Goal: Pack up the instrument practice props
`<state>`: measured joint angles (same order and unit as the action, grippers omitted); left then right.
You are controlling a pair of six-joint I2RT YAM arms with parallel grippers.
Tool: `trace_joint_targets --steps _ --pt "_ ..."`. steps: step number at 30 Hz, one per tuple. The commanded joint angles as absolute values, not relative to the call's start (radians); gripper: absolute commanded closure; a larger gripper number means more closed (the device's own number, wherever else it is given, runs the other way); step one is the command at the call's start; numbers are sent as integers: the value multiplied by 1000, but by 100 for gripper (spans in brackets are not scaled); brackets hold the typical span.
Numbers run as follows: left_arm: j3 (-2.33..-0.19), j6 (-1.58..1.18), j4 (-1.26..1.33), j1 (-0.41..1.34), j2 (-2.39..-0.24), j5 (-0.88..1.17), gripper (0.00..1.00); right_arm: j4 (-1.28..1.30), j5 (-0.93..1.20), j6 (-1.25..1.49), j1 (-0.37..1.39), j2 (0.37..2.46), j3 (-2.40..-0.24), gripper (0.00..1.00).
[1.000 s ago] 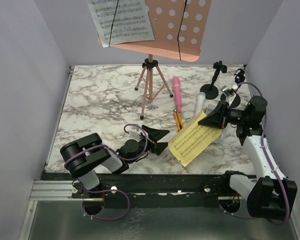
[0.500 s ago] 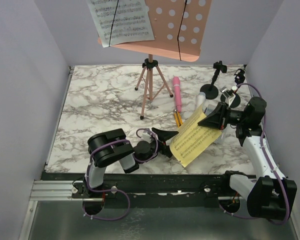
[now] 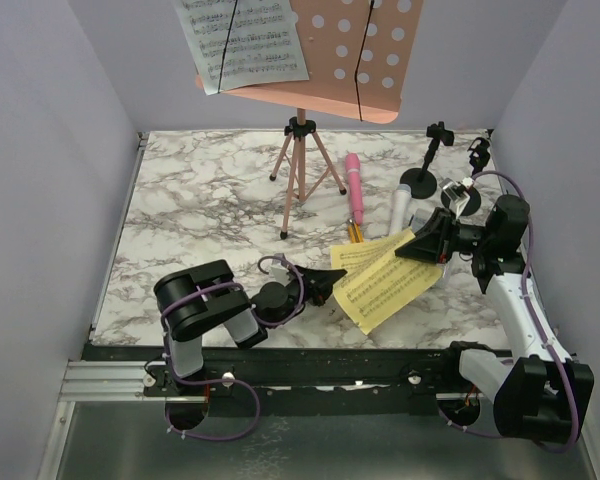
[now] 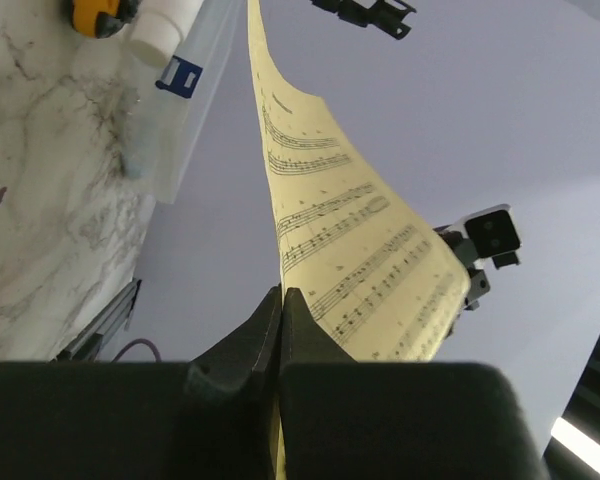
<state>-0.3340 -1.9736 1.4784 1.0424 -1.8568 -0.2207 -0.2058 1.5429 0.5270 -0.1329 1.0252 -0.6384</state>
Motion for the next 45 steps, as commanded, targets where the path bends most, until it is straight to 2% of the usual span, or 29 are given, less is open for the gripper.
trace_joint_targets --steps 1,3,5,6,10,15,19,22,27,31,36,45 --pt "-300 -1872 1657 996 -1769 -212 100 -104 1582 417 -136 1000 -659 63" --pt "-286 -1834 1655 964 -1758 -152 100 -59 1579 363 -136 993 -665 23" --pt "-261 -1795 1648 932 -1758 -101 100 47 1560 265 -135 986 -682 4" --pt "-244 -1785 1648 920 -1762 -88 100 93 1545 218 -136 981 -696 1" --pt "-192 -1726 1655 867 -1786 -1 100 280 1450 23 -135 964 -739 0" --pt "-186 -1592 1628 834 -1748 121 100 341 1323 -92 -137 948 -727 0" --pt "-223 -1464 1343 830 -1612 161 100 342 1216 -124 -139 948 -706 0" --pt "-270 -1326 1022 831 -1452 147 100 329 1173 -124 -150 948 -702 1" --pt "-414 -1048 426 830 -1177 53 100 323 1156 -131 -165 944 -700 0" --pt "-517 -880 132 831 -1077 -18 100 322 1146 -132 -177 941 -702 1" --pt "-589 -705 -61 830 -991 -73 100 319 1136 -133 -188 942 -699 0" --pt "-680 -367 -153 829 -867 -120 100 315 1124 -139 -198 944 -694 0"
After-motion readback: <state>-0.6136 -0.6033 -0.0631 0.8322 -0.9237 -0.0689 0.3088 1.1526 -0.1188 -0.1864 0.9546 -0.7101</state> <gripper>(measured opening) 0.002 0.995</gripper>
